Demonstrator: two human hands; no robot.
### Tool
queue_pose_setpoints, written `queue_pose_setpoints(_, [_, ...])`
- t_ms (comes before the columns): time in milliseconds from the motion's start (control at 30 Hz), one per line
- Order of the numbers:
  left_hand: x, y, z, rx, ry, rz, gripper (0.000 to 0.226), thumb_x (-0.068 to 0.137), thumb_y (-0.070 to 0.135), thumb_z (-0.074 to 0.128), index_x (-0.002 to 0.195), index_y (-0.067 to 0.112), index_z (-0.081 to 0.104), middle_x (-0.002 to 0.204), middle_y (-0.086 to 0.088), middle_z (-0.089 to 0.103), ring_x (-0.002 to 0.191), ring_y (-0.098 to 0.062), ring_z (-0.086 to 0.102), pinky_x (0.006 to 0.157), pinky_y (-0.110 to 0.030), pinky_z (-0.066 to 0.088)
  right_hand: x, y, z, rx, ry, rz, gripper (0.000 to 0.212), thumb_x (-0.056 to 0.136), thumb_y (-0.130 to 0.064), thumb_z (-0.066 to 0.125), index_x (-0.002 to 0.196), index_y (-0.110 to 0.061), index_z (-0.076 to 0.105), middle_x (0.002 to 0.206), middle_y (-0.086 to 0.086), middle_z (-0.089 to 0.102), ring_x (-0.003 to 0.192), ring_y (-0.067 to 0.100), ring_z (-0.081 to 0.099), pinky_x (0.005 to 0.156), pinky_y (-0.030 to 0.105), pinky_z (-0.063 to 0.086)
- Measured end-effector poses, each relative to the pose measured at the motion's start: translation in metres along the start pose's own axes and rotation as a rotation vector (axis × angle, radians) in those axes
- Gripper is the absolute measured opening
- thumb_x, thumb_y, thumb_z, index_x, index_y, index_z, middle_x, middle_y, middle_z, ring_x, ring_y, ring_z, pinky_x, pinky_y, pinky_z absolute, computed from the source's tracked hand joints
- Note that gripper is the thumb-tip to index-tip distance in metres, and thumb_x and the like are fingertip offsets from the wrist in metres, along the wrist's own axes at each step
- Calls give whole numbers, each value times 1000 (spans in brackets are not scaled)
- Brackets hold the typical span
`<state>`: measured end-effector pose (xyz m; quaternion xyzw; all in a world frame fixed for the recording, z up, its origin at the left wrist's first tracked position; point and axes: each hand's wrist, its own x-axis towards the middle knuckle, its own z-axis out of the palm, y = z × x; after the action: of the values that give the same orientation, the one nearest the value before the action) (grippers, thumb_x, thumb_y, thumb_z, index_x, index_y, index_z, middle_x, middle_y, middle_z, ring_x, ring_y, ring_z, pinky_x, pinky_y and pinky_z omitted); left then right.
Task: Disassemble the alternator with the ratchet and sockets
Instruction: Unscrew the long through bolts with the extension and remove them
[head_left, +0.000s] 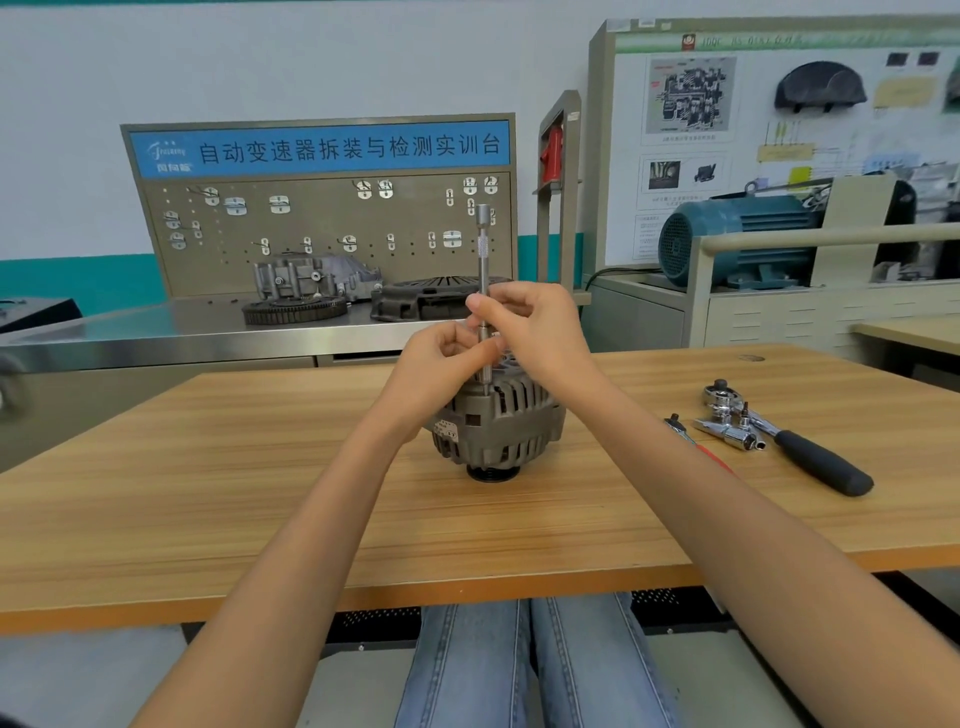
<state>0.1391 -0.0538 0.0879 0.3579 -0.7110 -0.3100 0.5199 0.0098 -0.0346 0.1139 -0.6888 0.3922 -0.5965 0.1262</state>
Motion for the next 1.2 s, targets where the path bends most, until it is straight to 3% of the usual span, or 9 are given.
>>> queue_pose_setpoints(100, [-2, -1, -4, -62, -102, -7, 13, 93, 24, 61, 91, 19, 72, 91, 17, 74, 97, 2, 66, 89, -23, 49, 0, -1, -3, 68, -82, 31, 20, 94, -19, 57, 99, -6, 71, 86, 3, 72, 78, 14, 68, 63, 25, 57])
queue_pose_setpoints(233, [-3, 0, -5, -42, -121, 14, 15, 94, 20, 59, 92, 20, 74, 90, 4, 76, 89, -9, 70, 78, -20, 53, 0, -2, -2, 110, -155, 60, 23, 99, -19, 48, 112, -11, 65, 94, -2, 70, 85, 9, 67, 65, 22, 57])
queue_pose_setpoints(433, [0, 4, -2, -58, -17, -19, 12, 85, 11, 69, 74, 16, 69, 66, 8, 71, 65, -1, 66, 61, -13, 48, -2, -3, 9, 172, -84, 125, 32, 98, -20, 48, 129, -12, 52, 101, -4, 68, 95, 4, 63, 81, 23, 54])
queue_pose_setpoints(567, [1, 4, 3, -28, 39, -29, 15, 81, 12, 72, 75, 8, 60, 75, -11, 61, 72, -20, 53, 70, -30, 42, -5, -2, 17, 208, 102, 112, 25, 84, -26, 70, 103, -18, 56, 87, -1, 68, 78, 1, 64, 63, 9, 49])
queue_pose_setpoints(667, [1, 4, 4, -11, 50, -21, 22, 81, 15, 72, 67, 15, 55, 69, -6, 58, 69, -16, 51, 65, -24, 41, -5, -1, 19, 149, 186, 89, 15, 84, -22, 70, 89, -11, 61, 81, 4, 69, 78, 11, 66, 63, 8, 48])
queue_pose_setpoints(767, [-2, 4, 2, -31, -13, -22, 19, 85, 20, 69, 68, 19, 60, 57, 12, 61, 59, 0, 55, 62, -15, 42, -7, 0, 18, 127, 170, 57, 11, 89, -20, 63, 91, -9, 65, 77, -3, 70, 74, 2, 66, 63, 0, 41])
queue_pose_setpoints(833, [-5, 4, -1, -53, -95, -30, 11, 89, 23, 65, 80, 17, 69, 69, 9, 70, 71, -1, 64, 70, -19, 47, -8, -1, 18, 94, 151, 40, 16, 93, -20, 58, 100, -8, 66, 77, -7, 69, 76, -3, 64, 68, -1, 40])
queue_pose_setpoints(967, [-6, 2, -4, -73, -183, -45, 18, 94, 24, 58, 94, 17, 74, 88, -1, 75, 88, -15, 68, 82, -32, 52, -9, -3, 18, 77, 99, 36, 22, 96, -18, 52, 109, -6, 66, 79, -8, 68, 84, 5, 67, 84, 19, 50])
queue_pose_setpoints(1200, [-7, -2, -7, -161, -201, -66, 19, 95, 18, 56, 100, 11, 73, 95, -5, 75, 91, -16, 71, 72, -22, 55, -9, -2, 15, 99, 48, 33, 20, 99, -15, 45, 104, -8, 63, 76, -9, 66, 74, -3, 64, 72, 10, 51])
